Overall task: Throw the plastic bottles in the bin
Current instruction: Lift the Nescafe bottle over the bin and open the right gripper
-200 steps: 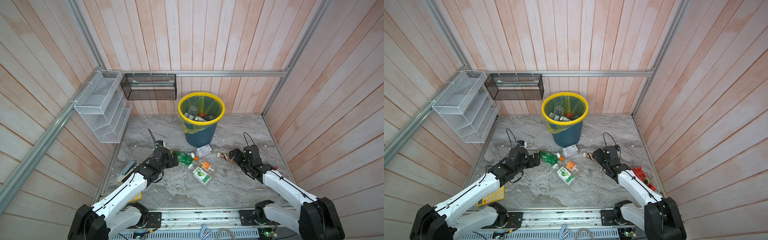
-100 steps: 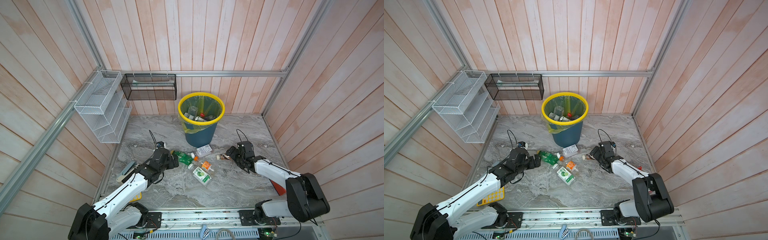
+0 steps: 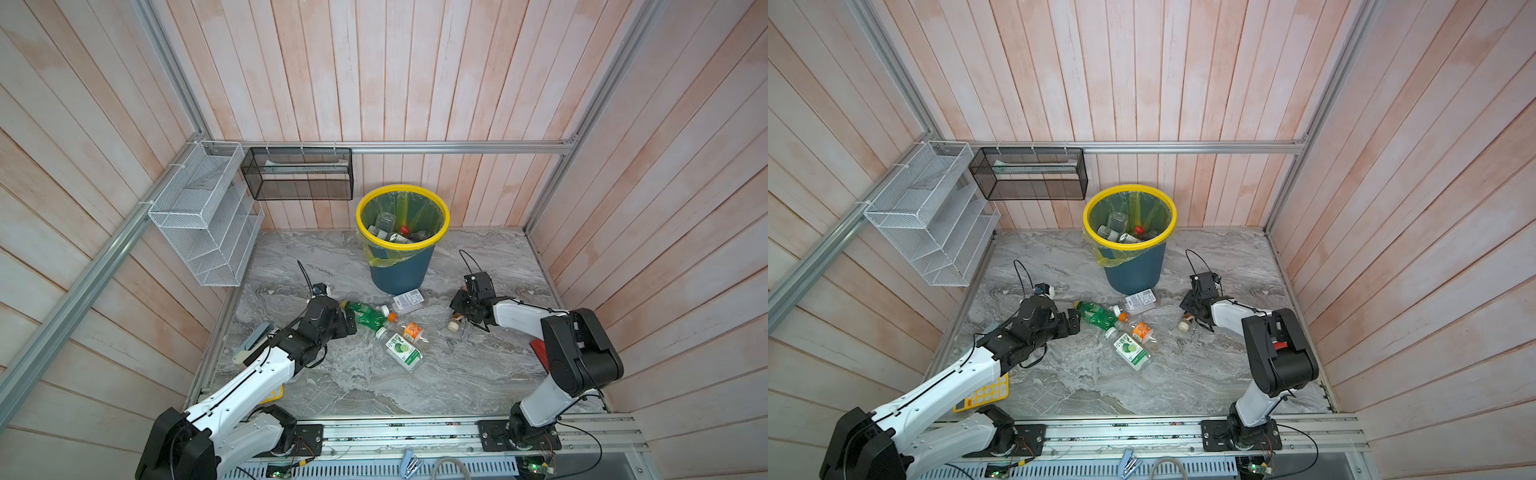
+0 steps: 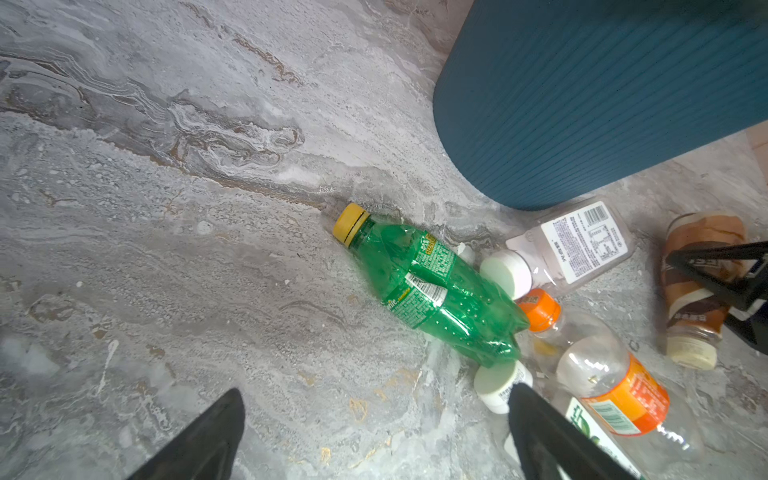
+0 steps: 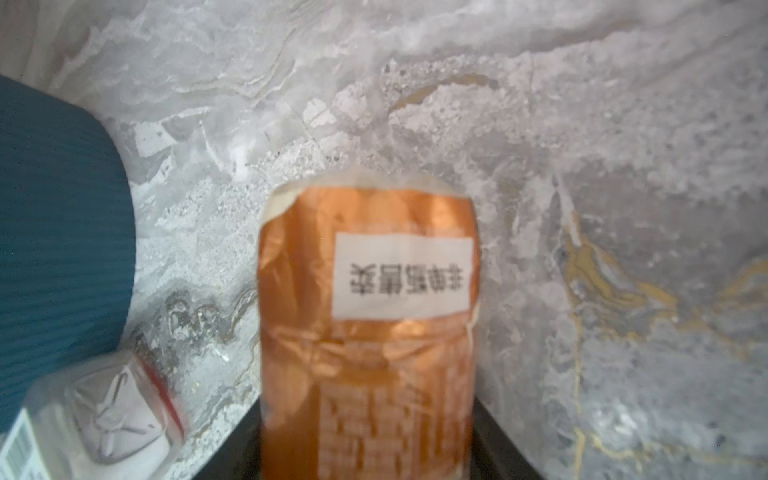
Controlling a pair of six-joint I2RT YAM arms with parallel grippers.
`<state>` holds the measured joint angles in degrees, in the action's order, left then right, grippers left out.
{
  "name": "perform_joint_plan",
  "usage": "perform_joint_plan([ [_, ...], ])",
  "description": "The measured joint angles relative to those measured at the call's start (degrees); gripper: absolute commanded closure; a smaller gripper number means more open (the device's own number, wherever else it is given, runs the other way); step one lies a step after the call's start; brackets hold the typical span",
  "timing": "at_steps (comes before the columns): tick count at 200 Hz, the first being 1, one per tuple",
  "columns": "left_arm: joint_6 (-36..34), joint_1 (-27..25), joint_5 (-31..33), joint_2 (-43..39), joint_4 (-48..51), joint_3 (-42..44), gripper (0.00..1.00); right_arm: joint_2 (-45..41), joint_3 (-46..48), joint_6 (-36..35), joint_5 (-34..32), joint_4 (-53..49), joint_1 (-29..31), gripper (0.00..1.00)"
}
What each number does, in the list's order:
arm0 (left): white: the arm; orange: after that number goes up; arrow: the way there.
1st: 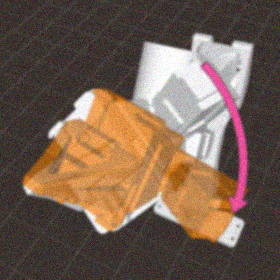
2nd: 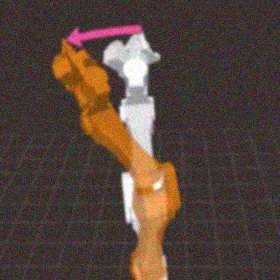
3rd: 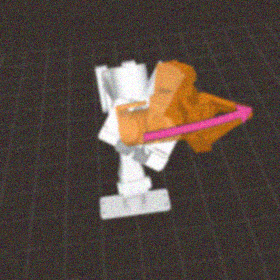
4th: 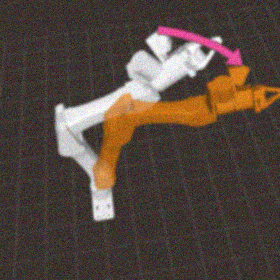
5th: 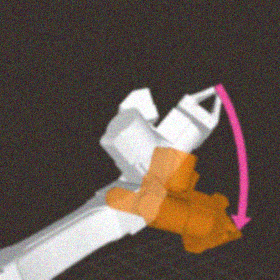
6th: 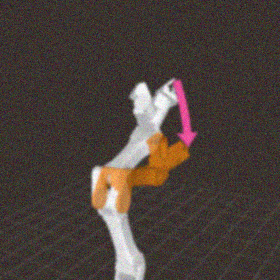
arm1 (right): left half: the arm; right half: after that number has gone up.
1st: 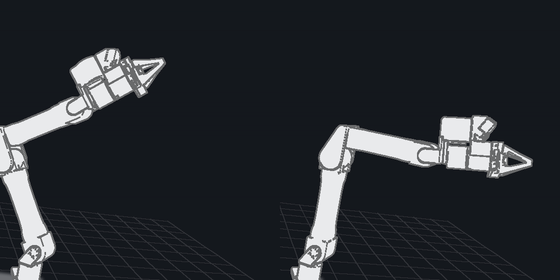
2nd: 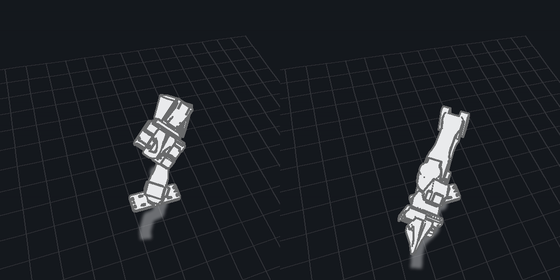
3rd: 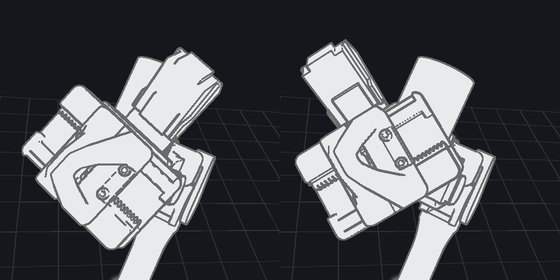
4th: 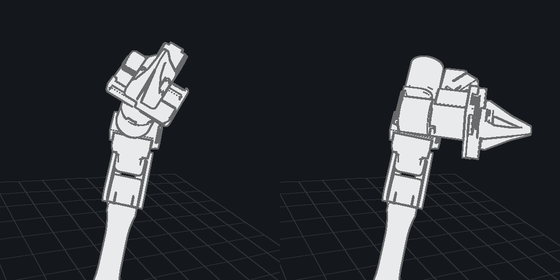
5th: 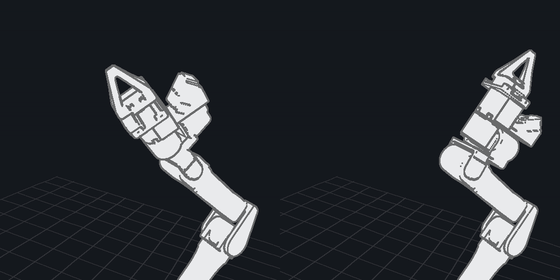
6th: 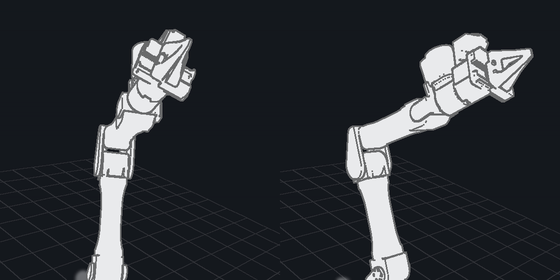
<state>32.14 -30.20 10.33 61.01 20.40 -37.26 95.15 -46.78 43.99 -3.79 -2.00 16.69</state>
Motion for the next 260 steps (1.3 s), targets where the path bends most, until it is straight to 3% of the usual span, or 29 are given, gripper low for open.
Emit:
perform_joint_plan([
  [35,0.2,0.0,1.1,-1.3,0.4,0.5,0.00,-5.0,1.4,-2.6,-0.4,-0.7,-0.1,0.60],
  [76,1.8,1.3,1.5,-3.1,0.2,3.0,0.00,-26.2,1.3,-8.4,-4.1,-2.0,-0.1,0.56],
  [98,2.6,2.0,1.4,-3.8,0.2,4.1,0.00,-36.5,-2.6,-11.5,-6.6,-1.9,-0.1,0.54],
  [125,3.3,2.0,0.6,-3.8,0.2,4.2,0.00,-40.7,-11.1,-14.1,-7.4,1.1,-0.1,0.54],
  [150,3.8,2.0,0.4,-3.8,0.2,4.2,0.00,-36.9,-19.6,-14.0,-3.7,6.2,-0.2,0.55],
  [172,4.1,2.0,0.1,-3.8,0.1,4.2,0.00,-26.5,-29.7,-13.5,2.2,10.2,1.7,0.52],
  [210,4.8,1.9,-0.8,-3.2,-0.3,4.2,0.00,-1.3,-52.3,-18.0,9.8,2.6,10.1,0.22],
  [237,5.4,1.6,-0.9,-2.3,0.2,4.2,0.00,4.1,-53.5,-20.3,9.3,-5.4,11.4,0.08],
  [260,5.7,1.6,-0.9,-2.2,0.4,4.2,0.00,1.6,-52.5,-21.6,6.6,-7.1,10.8,0.08],
])
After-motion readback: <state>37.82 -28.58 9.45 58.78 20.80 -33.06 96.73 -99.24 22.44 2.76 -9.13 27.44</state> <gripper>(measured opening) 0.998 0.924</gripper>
